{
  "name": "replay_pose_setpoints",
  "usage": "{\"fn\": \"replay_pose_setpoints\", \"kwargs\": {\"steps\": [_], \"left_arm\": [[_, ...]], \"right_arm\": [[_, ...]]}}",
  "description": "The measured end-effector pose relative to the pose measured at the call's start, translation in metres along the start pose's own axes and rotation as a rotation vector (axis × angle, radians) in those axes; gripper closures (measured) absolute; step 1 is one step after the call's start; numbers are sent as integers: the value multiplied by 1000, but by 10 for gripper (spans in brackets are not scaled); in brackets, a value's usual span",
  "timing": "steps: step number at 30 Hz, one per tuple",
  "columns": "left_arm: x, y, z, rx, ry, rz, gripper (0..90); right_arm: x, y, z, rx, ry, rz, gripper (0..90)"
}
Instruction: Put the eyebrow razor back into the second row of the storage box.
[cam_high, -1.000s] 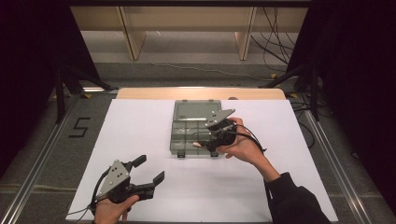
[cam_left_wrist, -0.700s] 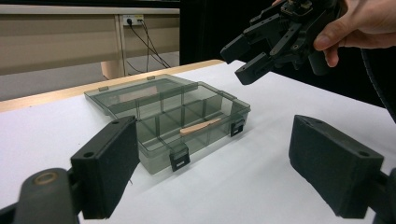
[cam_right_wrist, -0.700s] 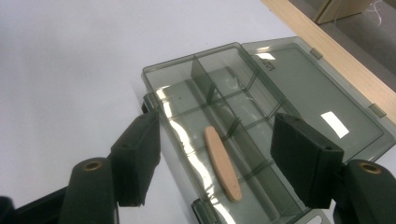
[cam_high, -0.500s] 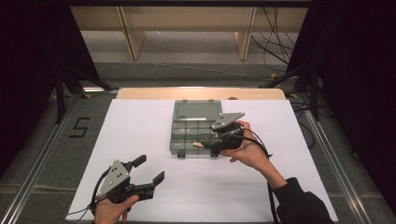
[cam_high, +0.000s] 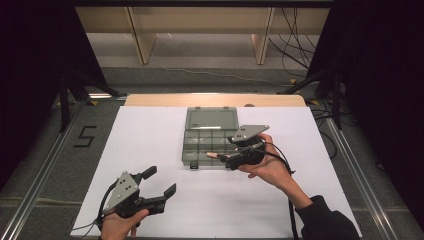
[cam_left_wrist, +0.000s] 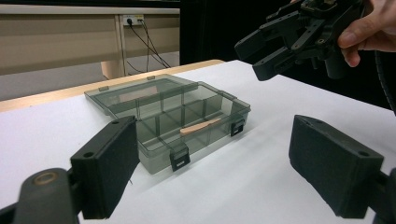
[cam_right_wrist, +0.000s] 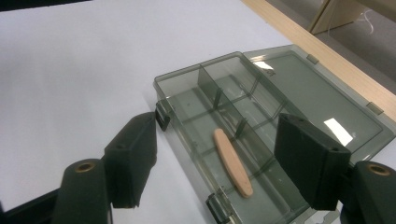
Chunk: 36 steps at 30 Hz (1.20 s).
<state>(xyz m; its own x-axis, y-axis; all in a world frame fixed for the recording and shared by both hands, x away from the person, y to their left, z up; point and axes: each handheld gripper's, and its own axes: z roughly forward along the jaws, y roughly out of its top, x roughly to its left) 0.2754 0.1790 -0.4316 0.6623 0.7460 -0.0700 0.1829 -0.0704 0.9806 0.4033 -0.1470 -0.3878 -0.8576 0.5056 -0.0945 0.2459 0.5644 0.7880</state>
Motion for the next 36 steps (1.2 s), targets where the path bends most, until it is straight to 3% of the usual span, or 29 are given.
{"fn": "replay_pose_setpoints", "kwargs": {"steps": [4, 36], "left_arm": [[1, 0, 1, -1, -5, 16, 157], [0, 0, 1, 5, -4, 14, 157]], "right_arm": [[1, -3, -4, -24, 7, 15, 304], [11, -35, -27, -87, 6, 98, 276]]}}
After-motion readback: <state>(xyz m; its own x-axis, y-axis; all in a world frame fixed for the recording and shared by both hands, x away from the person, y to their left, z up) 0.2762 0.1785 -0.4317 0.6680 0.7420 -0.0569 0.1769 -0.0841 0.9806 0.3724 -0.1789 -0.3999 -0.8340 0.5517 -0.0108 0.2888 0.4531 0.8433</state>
